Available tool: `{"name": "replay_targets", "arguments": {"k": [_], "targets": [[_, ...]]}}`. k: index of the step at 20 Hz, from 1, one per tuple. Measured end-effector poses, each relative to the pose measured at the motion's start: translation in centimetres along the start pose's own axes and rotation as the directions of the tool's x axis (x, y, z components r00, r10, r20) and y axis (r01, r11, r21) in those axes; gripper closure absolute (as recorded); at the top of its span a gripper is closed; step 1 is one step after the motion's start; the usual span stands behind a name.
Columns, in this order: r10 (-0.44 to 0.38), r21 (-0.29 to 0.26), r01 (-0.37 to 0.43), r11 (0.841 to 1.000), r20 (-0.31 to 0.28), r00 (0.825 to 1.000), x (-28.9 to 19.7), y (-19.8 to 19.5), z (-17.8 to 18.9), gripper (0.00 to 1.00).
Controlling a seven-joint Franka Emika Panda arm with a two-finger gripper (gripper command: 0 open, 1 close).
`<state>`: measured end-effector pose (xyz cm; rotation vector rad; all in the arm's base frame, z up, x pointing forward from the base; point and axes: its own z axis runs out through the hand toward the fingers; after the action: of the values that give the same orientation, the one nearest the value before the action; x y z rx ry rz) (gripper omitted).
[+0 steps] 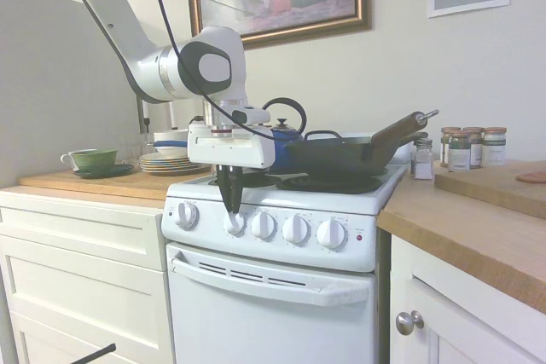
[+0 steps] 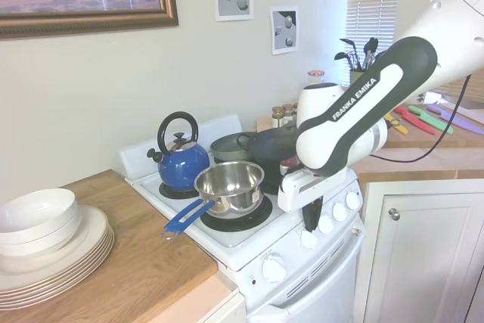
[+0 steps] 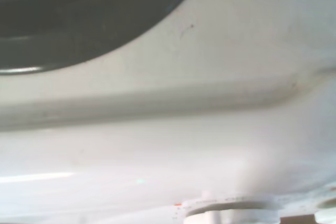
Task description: Turn on the stove on the bottom left
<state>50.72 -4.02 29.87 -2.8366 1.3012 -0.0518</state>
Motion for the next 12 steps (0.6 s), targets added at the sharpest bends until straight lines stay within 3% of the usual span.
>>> {"name": "replay_targets", "arguments": {"k": [12], "targets": [[-0.015, -0.002, 0.016, 1.0, 0.035, 0.999, -1.3, -1.3, 0.2, 1.0]]}}
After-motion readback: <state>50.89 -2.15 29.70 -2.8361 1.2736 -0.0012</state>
